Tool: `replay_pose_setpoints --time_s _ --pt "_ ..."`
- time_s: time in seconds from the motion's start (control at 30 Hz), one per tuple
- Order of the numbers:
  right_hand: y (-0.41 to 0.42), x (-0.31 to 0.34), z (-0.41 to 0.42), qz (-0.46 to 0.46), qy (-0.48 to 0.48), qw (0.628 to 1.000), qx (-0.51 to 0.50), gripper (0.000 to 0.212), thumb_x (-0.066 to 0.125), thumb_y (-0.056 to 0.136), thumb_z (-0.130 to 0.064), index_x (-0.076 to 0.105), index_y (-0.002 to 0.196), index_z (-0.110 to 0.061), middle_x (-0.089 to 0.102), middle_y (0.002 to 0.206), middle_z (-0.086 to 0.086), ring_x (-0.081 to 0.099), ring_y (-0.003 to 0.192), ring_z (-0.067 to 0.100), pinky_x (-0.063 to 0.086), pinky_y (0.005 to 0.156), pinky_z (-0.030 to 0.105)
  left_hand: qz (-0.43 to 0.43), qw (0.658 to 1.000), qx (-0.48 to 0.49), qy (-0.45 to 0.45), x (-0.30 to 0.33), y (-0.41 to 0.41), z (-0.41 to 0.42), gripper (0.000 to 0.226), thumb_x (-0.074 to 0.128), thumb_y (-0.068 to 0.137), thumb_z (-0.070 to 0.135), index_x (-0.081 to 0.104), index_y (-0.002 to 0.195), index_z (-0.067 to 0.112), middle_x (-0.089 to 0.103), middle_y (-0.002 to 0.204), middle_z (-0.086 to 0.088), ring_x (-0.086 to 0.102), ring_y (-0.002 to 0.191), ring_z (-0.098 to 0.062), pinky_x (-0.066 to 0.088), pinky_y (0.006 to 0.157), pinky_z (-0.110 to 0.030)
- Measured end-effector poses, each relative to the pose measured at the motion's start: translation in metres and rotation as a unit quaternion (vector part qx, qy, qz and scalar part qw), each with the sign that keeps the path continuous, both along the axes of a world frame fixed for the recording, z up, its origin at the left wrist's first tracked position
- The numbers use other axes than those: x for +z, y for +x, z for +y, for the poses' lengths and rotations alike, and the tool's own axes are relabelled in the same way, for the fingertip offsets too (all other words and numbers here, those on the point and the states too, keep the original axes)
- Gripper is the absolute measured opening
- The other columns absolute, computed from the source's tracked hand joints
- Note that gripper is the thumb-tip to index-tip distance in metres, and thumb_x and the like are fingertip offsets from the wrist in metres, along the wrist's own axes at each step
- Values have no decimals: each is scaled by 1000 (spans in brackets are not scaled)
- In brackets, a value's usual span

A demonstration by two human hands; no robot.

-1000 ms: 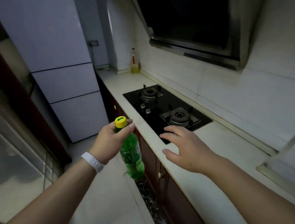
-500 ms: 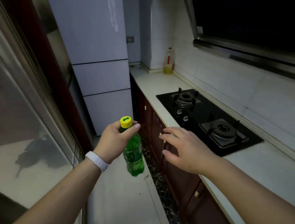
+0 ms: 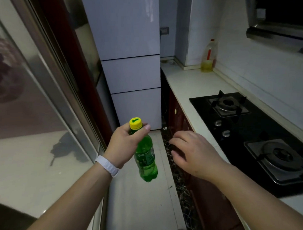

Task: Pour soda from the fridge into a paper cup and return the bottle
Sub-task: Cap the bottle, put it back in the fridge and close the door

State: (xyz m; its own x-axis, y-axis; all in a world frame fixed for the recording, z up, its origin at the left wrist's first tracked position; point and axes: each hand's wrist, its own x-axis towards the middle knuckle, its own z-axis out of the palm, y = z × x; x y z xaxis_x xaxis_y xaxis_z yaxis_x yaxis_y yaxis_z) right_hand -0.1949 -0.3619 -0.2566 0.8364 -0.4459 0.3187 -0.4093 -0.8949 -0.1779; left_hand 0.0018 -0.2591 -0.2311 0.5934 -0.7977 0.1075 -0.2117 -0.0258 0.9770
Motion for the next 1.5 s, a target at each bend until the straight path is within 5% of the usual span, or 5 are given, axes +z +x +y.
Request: replay_pose_setpoints --time_s 0.33,0.7,0.93,1.3,1.5 --pt "58 5 -132 -24 -10 998 65 35 46 85 -38 64 106 -16 61 99 -1 57 91 22 49 71 40 -23 998 63 19 14 31 -93 18 73 85 28 75 101 20 75 87 9 69 82 0 50 68 -11" --pt "139 4 -195 -21 16 992 122 31 45 87 -38 63 102 -16 58 97 -3 53 90 18 47 70 37 21 983 183 -12 11 89 -139 11 72 87 26 75 97 23 74 82 6 70 80 -7 51 64 -14" --pt "219 -3 -223 5 20 992 126 31 44 89 -39 61 108 -21 56 101 -8 51 92 12 38 73 27 28 986 162 17 -4 171 -159 13 73 85 27 75 97 25 75 84 6 69 79 -3 50 62 -10" --pt "378 15 -259 -4 0 996 85 36 44 88 -42 64 108 -19 59 104 -7 54 96 15 48 78 34 -2 995 97 6 -9 345 -207 19 77 81 26 76 100 22 75 89 13 68 84 4 49 71 -9" --pt "432 26 -273 -32 -20 996 76 36 47 85 -40 65 107 -18 60 105 -5 56 96 18 50 78 37 -24 995 88 -28 3 405 -232 8 77 82 17 75 89 14 72 76 9 64 70 6 45 64 -6"
